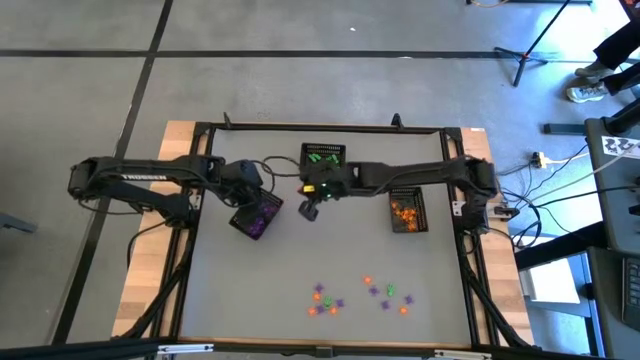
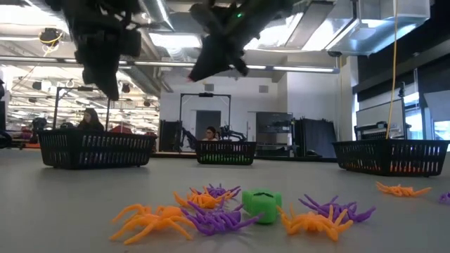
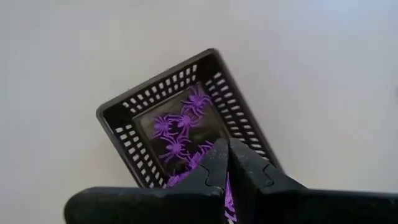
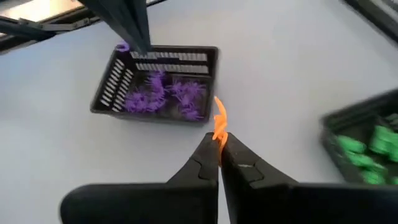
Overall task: Sort Halloween decoration
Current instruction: Put the orange spider toy from the left bin into the right bin, then put the right green skeleton toy into the top bin
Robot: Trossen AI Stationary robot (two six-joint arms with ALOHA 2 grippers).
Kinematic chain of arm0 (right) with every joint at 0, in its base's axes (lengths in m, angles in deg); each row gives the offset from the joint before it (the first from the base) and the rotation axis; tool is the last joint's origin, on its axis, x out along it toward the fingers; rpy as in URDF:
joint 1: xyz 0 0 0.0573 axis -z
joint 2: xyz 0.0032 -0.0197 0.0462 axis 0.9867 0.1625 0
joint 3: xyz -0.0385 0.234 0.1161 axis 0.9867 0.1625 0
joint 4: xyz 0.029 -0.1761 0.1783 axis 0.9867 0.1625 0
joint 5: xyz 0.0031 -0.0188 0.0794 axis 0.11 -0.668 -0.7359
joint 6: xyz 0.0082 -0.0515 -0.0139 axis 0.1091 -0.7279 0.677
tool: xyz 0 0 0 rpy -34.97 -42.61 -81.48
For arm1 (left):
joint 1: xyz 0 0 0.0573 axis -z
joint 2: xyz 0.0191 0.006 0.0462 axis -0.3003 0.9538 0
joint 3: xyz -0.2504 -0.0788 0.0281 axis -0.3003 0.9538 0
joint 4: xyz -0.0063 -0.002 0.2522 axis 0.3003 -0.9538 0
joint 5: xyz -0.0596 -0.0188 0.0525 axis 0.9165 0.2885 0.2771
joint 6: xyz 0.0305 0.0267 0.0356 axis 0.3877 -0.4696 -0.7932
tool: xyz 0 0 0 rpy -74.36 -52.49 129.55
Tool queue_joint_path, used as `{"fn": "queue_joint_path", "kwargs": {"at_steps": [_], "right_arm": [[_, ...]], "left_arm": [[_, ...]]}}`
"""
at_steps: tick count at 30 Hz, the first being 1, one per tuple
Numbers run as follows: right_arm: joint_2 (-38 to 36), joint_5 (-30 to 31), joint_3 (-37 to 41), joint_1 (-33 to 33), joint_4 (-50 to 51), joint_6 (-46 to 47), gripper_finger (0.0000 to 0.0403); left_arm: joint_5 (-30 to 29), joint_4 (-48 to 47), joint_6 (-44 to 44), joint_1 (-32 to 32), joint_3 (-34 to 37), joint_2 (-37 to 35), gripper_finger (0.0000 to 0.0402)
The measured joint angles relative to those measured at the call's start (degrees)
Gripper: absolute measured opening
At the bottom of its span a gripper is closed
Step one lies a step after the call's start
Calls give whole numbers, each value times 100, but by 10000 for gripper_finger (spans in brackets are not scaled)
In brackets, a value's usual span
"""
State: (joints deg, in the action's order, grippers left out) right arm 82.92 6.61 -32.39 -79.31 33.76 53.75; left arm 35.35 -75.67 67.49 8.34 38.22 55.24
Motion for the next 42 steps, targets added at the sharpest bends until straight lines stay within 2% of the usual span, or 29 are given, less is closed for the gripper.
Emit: {"fn": "queue_joint_path", "kwargs": {"at_steps": [4,6,10,13,16,21,25,30,34,38,42], "right_arm": [[-401,171,9,-89,532,19,1],[-720,459,127,-205,602,118,0],[-1574,1153,776,-475,621,367,0],[-2311,1339,1496,-614,664,699,0],[-3033,1297,2186,-732,868,1203,0],[-3859,1273,2982,-993,1984,2274,0],[-4052,1138,3324,-1084,2896,3104,0],[-4018,613,3724,-1071,3251,3770,2],[-4014,511,3894,-1071,3452,4063,34],[-4014,459,3895,-1071,3736,4205,94],[-4014,398,3895,-1071,3819,4205,151]], "left_arm": [[33,512,22,-130,473,2,0],[66,740,85,-193,686,2,0],[179,994,214,-330,971,2,10],[383,1066,214,-445,1152,2,36],[433,1068,217,-578,1269,3,67],[448,1076,210,-719,1284,2,102],[391,1067,188,-802,1284,2,105],[-43,760,323,-918,1284,2,102],[-153,541,514,-1046,1284,2,102],[-137,481,560,-1114,1284,2,102],[-149,301,993,-1210,1284,2,102]]}}
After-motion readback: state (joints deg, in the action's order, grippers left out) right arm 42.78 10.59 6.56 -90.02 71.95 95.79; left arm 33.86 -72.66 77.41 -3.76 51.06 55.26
